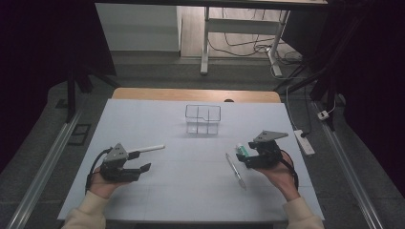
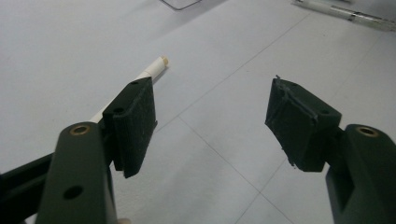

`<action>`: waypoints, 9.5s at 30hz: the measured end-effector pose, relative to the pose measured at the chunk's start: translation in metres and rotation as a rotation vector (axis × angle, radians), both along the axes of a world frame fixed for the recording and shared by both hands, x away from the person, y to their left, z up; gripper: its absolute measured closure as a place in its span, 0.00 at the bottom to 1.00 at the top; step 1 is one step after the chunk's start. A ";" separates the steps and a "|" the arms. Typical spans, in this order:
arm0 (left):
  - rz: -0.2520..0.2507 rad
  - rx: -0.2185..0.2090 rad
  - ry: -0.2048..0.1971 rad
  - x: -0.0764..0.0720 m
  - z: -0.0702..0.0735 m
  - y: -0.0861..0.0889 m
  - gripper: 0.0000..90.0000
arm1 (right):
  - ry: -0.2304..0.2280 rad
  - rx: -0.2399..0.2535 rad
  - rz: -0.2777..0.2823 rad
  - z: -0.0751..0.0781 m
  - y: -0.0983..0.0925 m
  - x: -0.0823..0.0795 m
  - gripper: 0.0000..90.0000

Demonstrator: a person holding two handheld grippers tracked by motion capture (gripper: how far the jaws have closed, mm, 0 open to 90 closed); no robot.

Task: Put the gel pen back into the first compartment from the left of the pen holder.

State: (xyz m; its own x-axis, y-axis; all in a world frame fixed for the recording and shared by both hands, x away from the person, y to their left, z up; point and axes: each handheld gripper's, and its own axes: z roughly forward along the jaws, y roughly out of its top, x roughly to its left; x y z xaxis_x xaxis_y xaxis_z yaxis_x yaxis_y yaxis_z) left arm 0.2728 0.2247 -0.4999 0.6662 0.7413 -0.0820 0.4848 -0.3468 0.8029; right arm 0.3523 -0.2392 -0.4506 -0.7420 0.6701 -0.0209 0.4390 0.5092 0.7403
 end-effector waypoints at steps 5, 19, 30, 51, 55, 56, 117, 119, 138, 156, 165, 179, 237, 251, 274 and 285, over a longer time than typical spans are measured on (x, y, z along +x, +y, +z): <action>0.000 0.002 -0.001 0.000 0.000 -0.001 0.37 | 0.024 -0.026 0.019 0.002 0.018 0.008 0.34; 0.010 -0.005 -0.001 0.000 0.001 0.003 0.37 | 0.067 -0.045 0.036 -0.005 0.031 0.010 0.34; 0.025 -0.018 -0.002 0.001 0.003 0.007 0.37 | 0.101 -0.080 0.047 -0.015 0.041 0.013 0.35; 0.003 0.021 0.006 0.001 -0.001 -0.001 0.36 | 0.211 -0.203 -0.011 -0.042 0.057 0.030 0.40; 0.001 0.026 0.009 0.002 -0.002 -0.002 0.36 | 0.216 -0.208 -0.036 -0.047 0.058 0.035 0.45; 0.000 0.028 0.009 0.002 -0.002 -0.002 0.36 | 0.219 -0.209 -0.043 -0.047 0.058 0.036 0.46; -0.001 0.043 0.015 0.003 -0.006 -0.003 0.36 | 0.207 -0.248 -0.071 -0.040 0.068 0.029 0.88; -0.001 0.043 0.015 0.003 -0.006 -0.003 0.36 | 0.196 -0.234 -0.072 -0.036 0.067 0.029 0.88; -0.003 0.044 0.018 0.003 -0.007 -0.003 0.36 | 0.088 -0.110 -0.080 -0.007 0.051 0.023 0.88; -0.007 0.050 0.019 0.003 -0.007 -0.004 0.36 | 0.006 -0.013 -0.087 0.010 0.041 0.019 0.88; -0.009 0.050 0.020 0.003 -0.007 -0.005 0.36 | -0.030 0.039 -0.091 0.015 0.037 0.018 0.88; -0.014 0.055 0.021 0.003 -0.008 -0.006 0.36 | -0.100 0.113 -0.095 0.023 0.032 0.015 0.88; -0.026 0.047 0.020 0.001 -0.007 -0.007 0.36 | -0.242 0.286 -0.057 0.061 0.086 0.061 0.88; -0.026 0.043 0.020 0.001 -0.007 -0.006 0.36 | -0.251 0.295 -0.052 0.063 0.099 0.071 0.88; -0.029 0.040 0.021 0.002 -0.007 -0.006 0.36 | -0.270 0.318 -0.044 0.067 0.116 0.086 0.88; -0.032 0.040 0.022 0.002 -0.007 -0.006 0.36 | -0.262 0.327 -0.040 0.065 0.126 0.096 0.88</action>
State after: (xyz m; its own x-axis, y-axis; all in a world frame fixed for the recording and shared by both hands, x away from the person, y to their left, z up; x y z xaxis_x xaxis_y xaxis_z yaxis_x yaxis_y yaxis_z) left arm 0.2749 0.2182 -0.5070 0.6879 0.7227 -0.0676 0.4901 -0.3938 0.7777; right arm 0.4479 -0.1134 -0.3857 -0.7130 0.7010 0.0134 0.2296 0.2153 0.9492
